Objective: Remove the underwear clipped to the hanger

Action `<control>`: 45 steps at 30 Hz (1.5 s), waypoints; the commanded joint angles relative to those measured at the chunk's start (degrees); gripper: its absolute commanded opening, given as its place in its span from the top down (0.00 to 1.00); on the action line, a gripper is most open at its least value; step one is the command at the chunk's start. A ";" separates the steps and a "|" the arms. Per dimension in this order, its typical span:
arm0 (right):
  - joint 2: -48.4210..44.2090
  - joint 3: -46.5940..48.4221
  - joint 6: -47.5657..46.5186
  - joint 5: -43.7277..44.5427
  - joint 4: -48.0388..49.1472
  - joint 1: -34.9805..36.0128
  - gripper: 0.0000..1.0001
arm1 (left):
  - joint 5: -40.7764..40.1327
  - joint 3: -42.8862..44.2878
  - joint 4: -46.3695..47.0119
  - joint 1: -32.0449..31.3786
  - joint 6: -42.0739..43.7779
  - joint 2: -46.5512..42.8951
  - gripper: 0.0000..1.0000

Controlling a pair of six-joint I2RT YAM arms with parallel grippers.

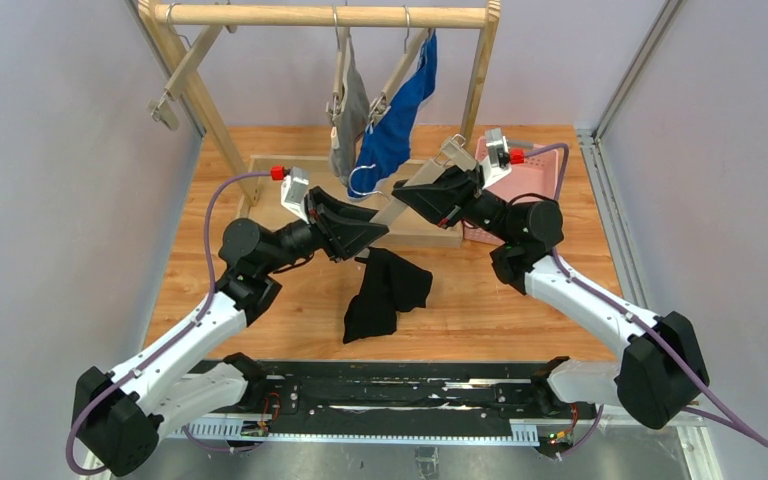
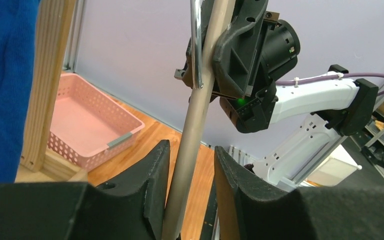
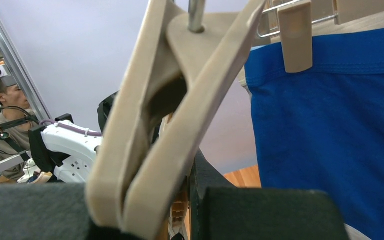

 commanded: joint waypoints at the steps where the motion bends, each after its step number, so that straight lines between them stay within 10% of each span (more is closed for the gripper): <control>1: -2.03 1.80 -2.61 0.63 0.50 0.20 0.99 | 0.02 -2.10 1.74 -0.67 1.73 -2.91 0.60; 34: -5.72 2.16 -0.47 0.25 0.30 0.17 0.99 | -8.35 -8.27 -10.31 -0.67 11.32 -14.45 0.33; 42: -6.05 1.82 -0.45 0.49 0.04 0.15 0.99 | -6.23 -6.54 -10.52 -0.67 11.15 -11.70 0.35; 45: -6.07 1.96 -0.52 0.51 -0.09 0.23 0.99 | -5.59 -6.44 -9.95 -0.67 10.90 -11.26 0.54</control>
